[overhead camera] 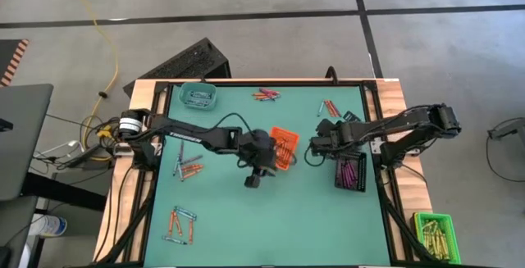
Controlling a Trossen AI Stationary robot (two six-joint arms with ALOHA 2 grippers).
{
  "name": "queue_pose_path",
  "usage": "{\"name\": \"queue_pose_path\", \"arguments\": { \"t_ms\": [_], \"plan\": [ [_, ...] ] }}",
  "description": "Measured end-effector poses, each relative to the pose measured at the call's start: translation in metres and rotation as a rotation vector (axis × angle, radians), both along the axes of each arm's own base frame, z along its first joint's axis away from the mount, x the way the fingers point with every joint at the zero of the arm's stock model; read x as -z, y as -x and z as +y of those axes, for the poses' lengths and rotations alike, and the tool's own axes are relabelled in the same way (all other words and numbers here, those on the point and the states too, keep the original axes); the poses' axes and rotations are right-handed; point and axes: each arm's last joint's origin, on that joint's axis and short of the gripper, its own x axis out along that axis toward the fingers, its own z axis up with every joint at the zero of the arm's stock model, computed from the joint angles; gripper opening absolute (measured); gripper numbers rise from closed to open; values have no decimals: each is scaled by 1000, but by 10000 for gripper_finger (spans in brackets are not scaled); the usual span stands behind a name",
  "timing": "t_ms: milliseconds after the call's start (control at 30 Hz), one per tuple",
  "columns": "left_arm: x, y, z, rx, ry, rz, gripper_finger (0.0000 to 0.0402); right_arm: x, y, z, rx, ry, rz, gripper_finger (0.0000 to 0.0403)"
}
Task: Sort crayons
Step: Put the blue crayon into the blue bin
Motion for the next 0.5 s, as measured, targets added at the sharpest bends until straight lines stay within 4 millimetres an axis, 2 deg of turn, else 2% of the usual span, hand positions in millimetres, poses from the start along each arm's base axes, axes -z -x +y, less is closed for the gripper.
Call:
{"name": "queue_pose_path", "arguments": {
  "t_ms": [233,500],
  "plan": [
    [6,8,-43,131,-154,38,89,1,-8,-34,15,-59,-39,137],
    [8,16,-75,149,-292,47,89,-1,-8,-92,136,-100,-184,137]
  ]
}}
